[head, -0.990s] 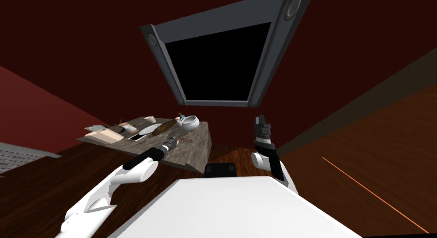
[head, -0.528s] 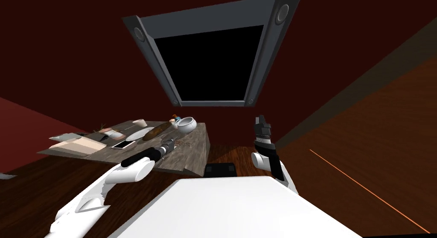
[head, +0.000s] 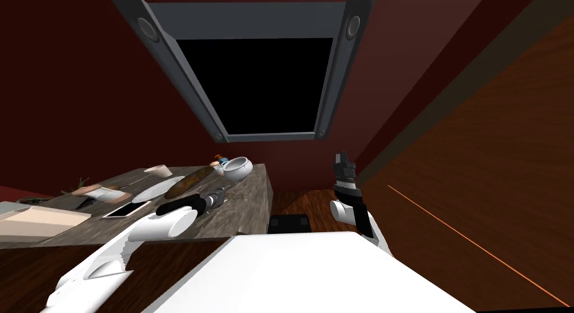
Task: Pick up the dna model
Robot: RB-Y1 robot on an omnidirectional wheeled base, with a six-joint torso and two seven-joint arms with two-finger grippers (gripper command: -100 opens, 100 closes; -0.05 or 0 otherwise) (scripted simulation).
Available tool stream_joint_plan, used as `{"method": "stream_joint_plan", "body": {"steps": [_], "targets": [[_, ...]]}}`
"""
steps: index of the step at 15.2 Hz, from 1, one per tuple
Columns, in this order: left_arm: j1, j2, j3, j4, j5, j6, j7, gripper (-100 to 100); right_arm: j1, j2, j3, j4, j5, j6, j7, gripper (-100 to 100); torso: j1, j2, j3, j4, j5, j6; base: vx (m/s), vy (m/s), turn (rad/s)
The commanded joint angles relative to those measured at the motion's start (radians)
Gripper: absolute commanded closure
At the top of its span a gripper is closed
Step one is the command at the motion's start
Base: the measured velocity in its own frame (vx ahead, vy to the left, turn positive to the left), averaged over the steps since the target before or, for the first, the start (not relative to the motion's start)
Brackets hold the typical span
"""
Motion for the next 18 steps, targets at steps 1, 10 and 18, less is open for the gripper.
{"method": "stream_joint_plan", "body": {"steps": [1, 10, 18], "targets": [[0.001, 0.010, 0.005, 0.007, 0.017, 0.047, 0.000, -100, 0.000, 0.000, 0.000, 0.000, 0.000, 0.000, 0.000, 0, 0.000, 0.000, 0.000, 0.000, 0.000, 0.000, 0.017, 0.031, -0.081], [0.013, 0.076, 0.037, 0.051, 0.137, 0.212, 0.010, -100, 0.000, 0.000, 0.000, 0.000, 0.000, 0.000, 0.000, 0, 0.000, 0.000, 0.000, 0.000, 0.000, 0.000, 0.016, 0.028, -0.150], [0.027, 0.130, 0.060, 0.094, 0.245, 0.370, 0.019, -100, 0.000, 0.000, 0.000, 0.000, 0.000, 0.000, 0.000, 0, -0.001, 0.000, 0.000, 0.000, 0.000, -0.001, 0.013, 0.030, -0.148]]}}
